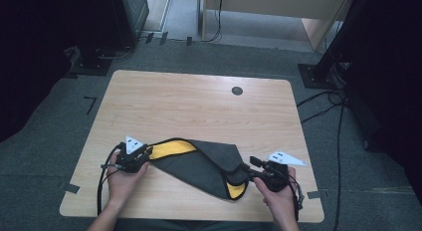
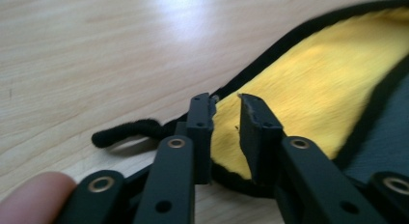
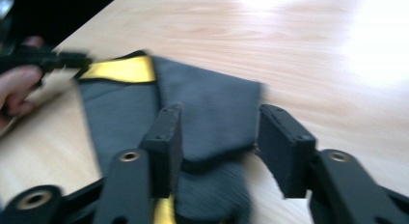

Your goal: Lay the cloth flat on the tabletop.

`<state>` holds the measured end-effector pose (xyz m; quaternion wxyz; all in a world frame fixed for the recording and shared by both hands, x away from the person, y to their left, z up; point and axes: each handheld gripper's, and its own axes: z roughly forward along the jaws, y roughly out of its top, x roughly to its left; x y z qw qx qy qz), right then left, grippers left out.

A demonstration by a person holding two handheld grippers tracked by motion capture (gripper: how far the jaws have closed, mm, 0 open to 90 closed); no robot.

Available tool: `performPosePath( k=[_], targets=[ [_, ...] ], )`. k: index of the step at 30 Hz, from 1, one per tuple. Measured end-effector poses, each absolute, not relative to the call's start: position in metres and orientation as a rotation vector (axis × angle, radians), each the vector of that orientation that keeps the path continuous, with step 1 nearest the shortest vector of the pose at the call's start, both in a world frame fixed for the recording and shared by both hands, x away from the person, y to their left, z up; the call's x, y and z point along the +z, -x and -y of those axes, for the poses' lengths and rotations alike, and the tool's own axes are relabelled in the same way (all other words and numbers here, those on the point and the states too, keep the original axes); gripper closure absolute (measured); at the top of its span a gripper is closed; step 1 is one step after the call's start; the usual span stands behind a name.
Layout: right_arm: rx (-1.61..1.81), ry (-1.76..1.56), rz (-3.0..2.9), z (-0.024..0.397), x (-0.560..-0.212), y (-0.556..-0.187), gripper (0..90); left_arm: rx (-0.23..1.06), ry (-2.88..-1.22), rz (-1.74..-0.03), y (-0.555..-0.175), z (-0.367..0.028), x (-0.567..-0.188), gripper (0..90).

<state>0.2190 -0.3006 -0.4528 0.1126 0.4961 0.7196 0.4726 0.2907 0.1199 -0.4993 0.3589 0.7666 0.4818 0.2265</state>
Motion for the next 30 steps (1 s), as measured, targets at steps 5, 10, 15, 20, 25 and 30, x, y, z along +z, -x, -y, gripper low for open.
performPosePath(
  k=[5,10,15,20,25,30],
  targets=[
    [1.242,-1.253,-2.273,0.252,-0.467,-0.234,49.5,0.495,-2.019,-1.168,-0.281,-0.109,-0.498,65.8],
    [1.059,-1.241,-2.349,0.234,-0.490,-0.251,53.5,0.477,-2.064,-1.171,-0.281,-0.107,-0.504,65.0],
    [0.946,-1.201,-2.369,0.238,-0.495,-0.256,74.0,0.482,-2.079,-1.225,-0.285,-0.112,-0.510,67.7],
    [1.064,-1.297,-2.280,0.262,-0.476,-0.275,83.2,0.504,-2.084,-1.254,-0.288,-0.108,-0.509,67.9],
    [1.140,-1.349,-2.146,0.278,-0.459,-0.299,84.3,0.493,-2.066,-1.282,-0.297,-0.108,-0.509,70.4],
    [1.106,-1.359,-1.957,0.285,-0.448,-0.342,71.6,0.513,-2.084,-1.304,-0.324,-0.101,-0.507,71.5]
  ],
)
